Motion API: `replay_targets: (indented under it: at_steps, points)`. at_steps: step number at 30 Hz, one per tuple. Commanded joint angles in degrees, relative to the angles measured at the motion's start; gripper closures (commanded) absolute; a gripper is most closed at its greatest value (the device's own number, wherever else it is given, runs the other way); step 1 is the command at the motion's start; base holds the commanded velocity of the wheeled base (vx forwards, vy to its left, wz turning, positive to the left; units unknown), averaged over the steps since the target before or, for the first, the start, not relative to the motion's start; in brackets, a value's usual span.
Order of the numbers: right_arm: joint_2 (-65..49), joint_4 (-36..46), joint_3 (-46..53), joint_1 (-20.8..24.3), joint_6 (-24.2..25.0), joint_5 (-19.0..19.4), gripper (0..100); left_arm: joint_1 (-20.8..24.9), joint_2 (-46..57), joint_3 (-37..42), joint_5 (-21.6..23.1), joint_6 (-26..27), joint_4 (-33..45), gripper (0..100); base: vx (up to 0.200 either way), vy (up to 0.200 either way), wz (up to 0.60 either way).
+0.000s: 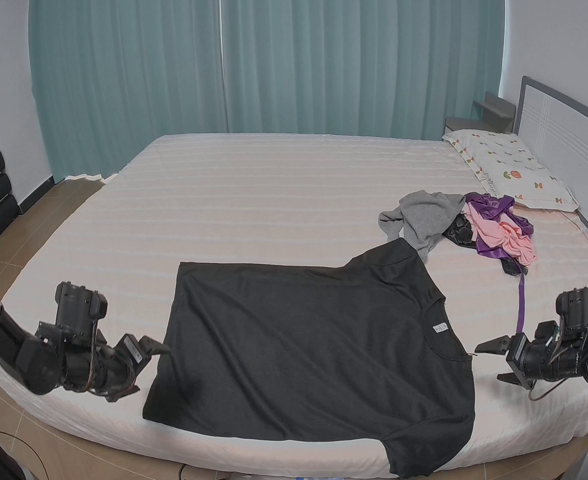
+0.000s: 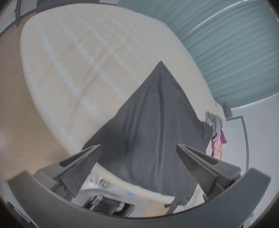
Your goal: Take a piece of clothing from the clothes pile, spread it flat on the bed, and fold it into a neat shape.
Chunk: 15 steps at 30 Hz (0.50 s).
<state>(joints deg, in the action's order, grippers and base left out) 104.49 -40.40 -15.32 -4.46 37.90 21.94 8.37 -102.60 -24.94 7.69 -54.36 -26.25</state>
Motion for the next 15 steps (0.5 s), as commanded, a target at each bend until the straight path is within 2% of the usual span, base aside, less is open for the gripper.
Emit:
replay_targets:
  at_steps: [1,11,15]
  points:
    - [-5.52,-4.07,9.17,-0.46,-0.11,0.38,0,1.38,7.15,10.79,3.21,-0.22,0.14,0,0.0,0.0,0.0]
    - [-5.78,-5.48,10.05,-0.2,0.95,0.21,0,2.61,1.43,11.67,2.15,0.13,-1.53,0,0.0,0.0,0.0]
    - [-6.05,-5.48,10.14,-0.2,0.95,0.21,0,2.52,-4.63,13.08,1.8,3.64,-9.17,0,0.0,0.0,0.0]
